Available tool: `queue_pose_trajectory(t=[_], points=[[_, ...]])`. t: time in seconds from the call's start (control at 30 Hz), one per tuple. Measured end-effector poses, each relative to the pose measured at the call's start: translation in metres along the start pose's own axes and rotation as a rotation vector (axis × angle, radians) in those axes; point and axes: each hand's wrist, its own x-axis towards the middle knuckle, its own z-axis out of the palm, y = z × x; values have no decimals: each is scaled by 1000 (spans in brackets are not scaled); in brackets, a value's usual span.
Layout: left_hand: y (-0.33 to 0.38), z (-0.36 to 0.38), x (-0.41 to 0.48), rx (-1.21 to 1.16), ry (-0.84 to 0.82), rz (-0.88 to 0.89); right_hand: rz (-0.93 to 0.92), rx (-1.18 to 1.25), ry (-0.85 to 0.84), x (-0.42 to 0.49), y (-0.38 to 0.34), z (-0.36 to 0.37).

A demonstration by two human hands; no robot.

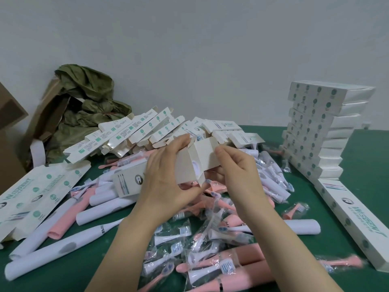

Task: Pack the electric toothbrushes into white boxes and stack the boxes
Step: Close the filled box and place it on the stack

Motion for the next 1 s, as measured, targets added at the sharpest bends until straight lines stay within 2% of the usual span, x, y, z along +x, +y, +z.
queue_pose_trajectory(t=[0.1, 0.23, 0.33, 0.43, 0.57, 0.63, 0.77, 0.9, 1.0], points=[[5, 2, 1, -13, 76, 63, 9, 68, -14, -4, 3, 1], [7, 7, 2, -52, 249, -26, -19, 170, -91, -9, 8, 7], [10, 12, 1, -7, 303, -20, -36, 176, -142, -12, 12, 13], [11, 11, 2, -42, 256, -62, 2, 127, -183, -15, 19, 21], [4, 3, -2, -21, -2, -110, 23, 84, -153, -14, 21, 18], [-3, -3, -3, 43, -48, -153, 0, 70, -144, -12, 22, 14], [-8, -9, 0, 57, -46, -177, -73, -31, -133, -11, 29, 16], [-5, -2, 1, 32, 23, -156, -231, -293, -120, -13, 30, 17], [-5, 3, -1, 38, 69, -130, -266, -505, -134, -16, 38, 21]])
